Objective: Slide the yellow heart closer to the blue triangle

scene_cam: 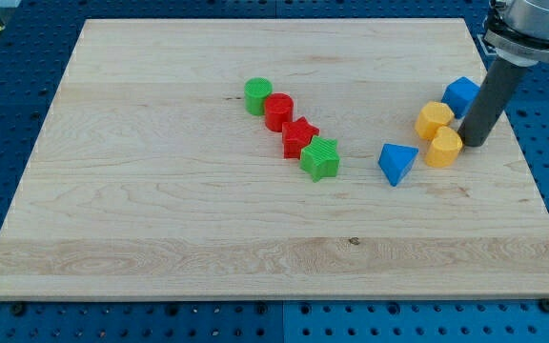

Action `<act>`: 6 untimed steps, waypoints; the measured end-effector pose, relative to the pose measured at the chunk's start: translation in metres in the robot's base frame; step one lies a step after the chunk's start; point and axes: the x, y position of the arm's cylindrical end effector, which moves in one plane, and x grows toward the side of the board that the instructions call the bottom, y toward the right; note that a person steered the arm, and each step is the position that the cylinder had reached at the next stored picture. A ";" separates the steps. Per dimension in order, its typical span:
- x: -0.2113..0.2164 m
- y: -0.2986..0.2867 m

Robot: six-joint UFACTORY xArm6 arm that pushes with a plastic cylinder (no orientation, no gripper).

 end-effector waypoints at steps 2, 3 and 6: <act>0.012 0.000; 0.012 -0.011; 0.012 -0.036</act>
